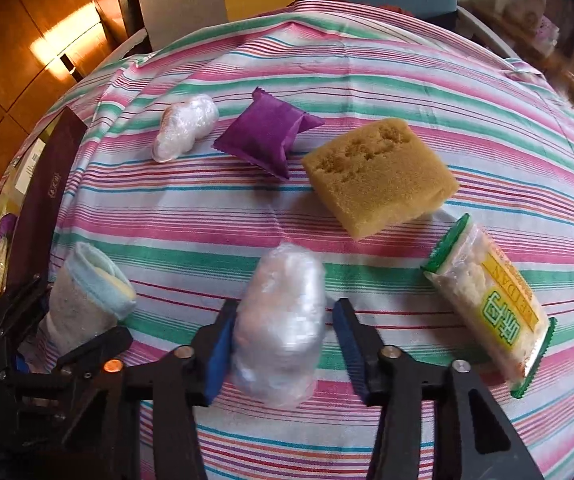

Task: Organize objects
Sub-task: 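Hold the sock in the left gripper while the right grasps a plastic-wrapped white bundle, then place the beige sock in the gold tray and open the left gripper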

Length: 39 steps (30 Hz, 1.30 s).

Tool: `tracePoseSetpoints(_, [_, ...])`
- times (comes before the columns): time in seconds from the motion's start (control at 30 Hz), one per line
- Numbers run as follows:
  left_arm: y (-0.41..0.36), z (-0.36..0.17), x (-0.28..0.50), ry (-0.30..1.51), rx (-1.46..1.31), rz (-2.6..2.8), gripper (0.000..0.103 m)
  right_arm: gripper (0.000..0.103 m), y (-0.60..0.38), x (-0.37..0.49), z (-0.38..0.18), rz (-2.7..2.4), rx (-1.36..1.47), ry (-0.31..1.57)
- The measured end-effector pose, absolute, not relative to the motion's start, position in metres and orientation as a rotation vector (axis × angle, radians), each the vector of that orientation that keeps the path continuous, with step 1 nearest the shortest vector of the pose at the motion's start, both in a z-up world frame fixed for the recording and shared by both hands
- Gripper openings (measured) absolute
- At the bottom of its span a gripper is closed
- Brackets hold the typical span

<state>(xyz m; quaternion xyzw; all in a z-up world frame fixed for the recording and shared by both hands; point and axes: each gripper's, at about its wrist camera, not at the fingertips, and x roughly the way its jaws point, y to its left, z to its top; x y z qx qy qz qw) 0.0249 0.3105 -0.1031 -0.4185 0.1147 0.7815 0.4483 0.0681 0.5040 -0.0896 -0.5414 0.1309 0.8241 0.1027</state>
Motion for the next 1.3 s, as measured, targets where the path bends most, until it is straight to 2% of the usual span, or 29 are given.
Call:
tracePoseSetpoints(0.13, [0.312, -0.103, 0.027, 0.305, -1.029, 1.942, 0.054, 0.035, 0.493, 0.065, -0.09, 2.443, -1.613, 0.22])
tracePoseSetpoints(0.5, [0.314, -0.099, 0.028, 0.365, -1.037, 1.936, 0.052, 0.038, 0.505, 0.068, -0.092, 2.461, -1.618, 0.294])
tracePoseSetpoints(0.7, [0.282, -0.047, 0.037, 0.213, -1.0, 1.911, 0.052, 0.038, 0.506, 0.071, -0.092, 2.485, -1.605, 0.258])
tracePoseSetpoints(0.9, [0.194, 0.001, -0.002, -0.021, -1.056, 2.031, 0.052, 0.038, 0.501, 0.071, -0.092, 2.486, -1.598, 0.216])
tracePoseSetpoints(1.1, [0.092, -0.026, -0.076, -0.249, -1.289, 2.264, 0.052, 0.038, 0.496, 0.069, -0.091, 2.481, -1.595, 0.173])
tracePoseSetpoints(1.3, [0.061, -0.071, -0.106, -0.261, -1.473, 2.322, 0.052, 0.038, 0.495, 0.068, -0.092, 2.481, -1.597, 0.164])
